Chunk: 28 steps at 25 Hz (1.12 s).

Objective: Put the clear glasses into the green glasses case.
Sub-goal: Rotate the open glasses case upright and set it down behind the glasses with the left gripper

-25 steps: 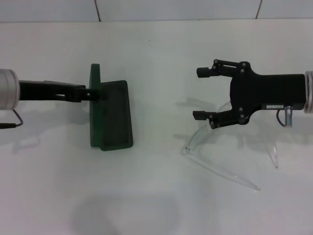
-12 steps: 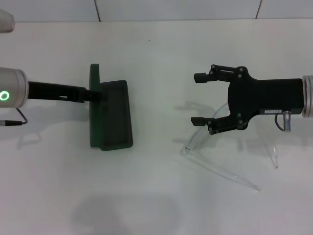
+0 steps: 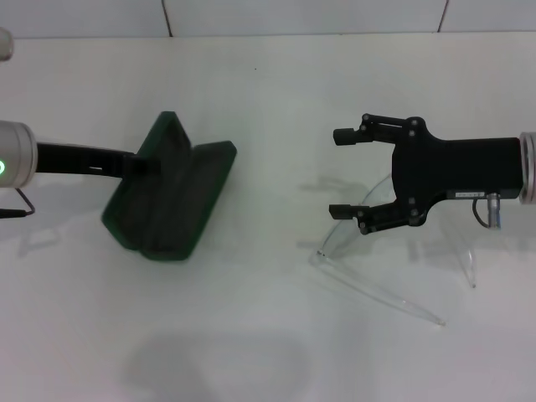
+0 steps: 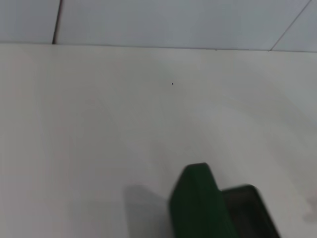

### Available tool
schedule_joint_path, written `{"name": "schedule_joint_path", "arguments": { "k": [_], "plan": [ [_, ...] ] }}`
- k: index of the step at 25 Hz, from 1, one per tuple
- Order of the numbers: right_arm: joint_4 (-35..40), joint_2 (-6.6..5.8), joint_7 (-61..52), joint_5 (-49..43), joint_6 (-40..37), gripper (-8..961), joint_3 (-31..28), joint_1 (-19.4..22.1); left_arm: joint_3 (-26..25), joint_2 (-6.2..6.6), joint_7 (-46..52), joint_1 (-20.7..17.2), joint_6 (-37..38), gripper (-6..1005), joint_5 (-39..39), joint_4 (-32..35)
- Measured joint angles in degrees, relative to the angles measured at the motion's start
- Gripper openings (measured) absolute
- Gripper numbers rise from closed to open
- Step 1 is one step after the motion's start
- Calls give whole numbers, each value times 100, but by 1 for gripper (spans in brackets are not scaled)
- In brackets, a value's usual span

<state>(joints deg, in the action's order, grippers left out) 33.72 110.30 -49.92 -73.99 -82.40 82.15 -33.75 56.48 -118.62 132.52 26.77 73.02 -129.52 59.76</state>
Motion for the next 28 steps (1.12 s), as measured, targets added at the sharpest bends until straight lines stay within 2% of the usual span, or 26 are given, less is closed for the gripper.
{"name": "schedule_joint_path", "arguments": {
  "k": [7,11,17,21,23,28],
  "plan": [
    [91,7,134,-88,-363,844,4,77,-7,107,-307,86,-14,313,1,-180],
    [309,41,279,-217,-438,842,-10,258,7,110,-701,132,14,210,25,-170],
    [402,146,521,-506,-554,839,1,414,-9,113,-1383,395,-39,210,227,-160],
    [369,265,543,-822,-741,836,20,418,13,146,-1956,626,-35,210,400,-153],
    [353,316,524,-976,-822,835,25,396,80,151,-2734,968,-3,210,418,-152],
    [338,430,473,-1239,-866,832,24,405,559,140,-3549,1421,-33,210,279,-188]
  ]
}}
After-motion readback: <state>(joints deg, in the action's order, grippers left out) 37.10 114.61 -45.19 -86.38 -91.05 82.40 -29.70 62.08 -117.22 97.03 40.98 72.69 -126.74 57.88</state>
